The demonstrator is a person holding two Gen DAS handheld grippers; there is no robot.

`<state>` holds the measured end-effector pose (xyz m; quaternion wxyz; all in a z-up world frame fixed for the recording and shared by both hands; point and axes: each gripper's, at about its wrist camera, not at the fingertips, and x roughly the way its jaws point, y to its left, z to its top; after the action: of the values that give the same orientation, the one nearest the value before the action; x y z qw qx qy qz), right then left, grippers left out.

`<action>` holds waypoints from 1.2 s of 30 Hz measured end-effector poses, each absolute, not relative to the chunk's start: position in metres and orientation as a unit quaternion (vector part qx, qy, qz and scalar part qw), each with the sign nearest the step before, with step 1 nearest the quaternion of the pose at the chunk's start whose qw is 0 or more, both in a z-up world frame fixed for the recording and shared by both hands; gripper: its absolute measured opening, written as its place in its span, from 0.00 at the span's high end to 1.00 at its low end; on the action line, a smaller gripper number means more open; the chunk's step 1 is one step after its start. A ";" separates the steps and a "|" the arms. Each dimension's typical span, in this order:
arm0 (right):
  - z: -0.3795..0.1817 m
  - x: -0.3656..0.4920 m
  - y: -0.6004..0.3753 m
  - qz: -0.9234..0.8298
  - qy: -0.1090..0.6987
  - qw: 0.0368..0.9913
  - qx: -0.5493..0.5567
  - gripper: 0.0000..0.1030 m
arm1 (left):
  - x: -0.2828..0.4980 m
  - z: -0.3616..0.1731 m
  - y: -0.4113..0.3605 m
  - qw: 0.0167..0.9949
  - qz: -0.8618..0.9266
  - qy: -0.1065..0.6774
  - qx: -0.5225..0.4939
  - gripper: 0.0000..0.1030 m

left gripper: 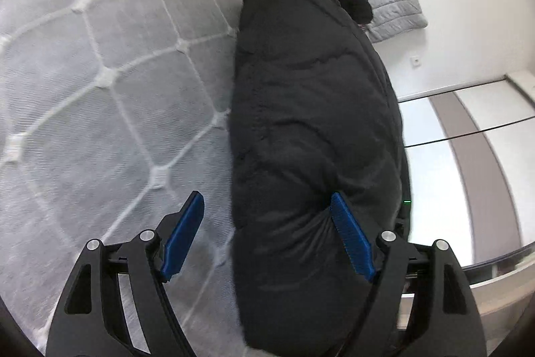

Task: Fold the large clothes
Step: 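Close both tools on the jacket edge side by side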

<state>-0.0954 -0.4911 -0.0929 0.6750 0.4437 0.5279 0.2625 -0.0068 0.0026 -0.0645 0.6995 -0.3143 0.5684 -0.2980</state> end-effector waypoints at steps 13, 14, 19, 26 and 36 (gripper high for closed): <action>-0.103 -0.118 -0.492 0.306 0.442 0.681 0.497 0.63 | 0.003 -0.063 -0.051 0.703 -0.330 0.565 -0.278 0.54; -0.097 -0.121 -0.492 0.309 0.438 0.684 0.495 0.71 | 0.000 -0.059 -0.054 0.714 -0.326 0.561 -0.265 0.61; -0.077 -0.132 -0.488 0.320 0.414 0.697 0.490 0.79 | -0.013 -0.032 -0.065 0.761 -0.309 0.530 -0.210 0.75; -0.042 -0.105 -0.457 0.367 0.390 0.710 0.458 0.79 | -0.025 0.032 -0.035 0.820 -0.287 0.472 -0.150 0.79; -0.046 -0.040 -0.338 0.427 0.437 0.684 0.397 0.79 | -0.026 0.064 0.109 0.858 -0.197 0.448 -0.155 0.80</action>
<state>-0.0400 -0.3377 -0.0456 0.6844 0.3974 0.4372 0.4272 -0.0263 0.1095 0.0635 0.8582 -0.1547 0.4480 -0.1972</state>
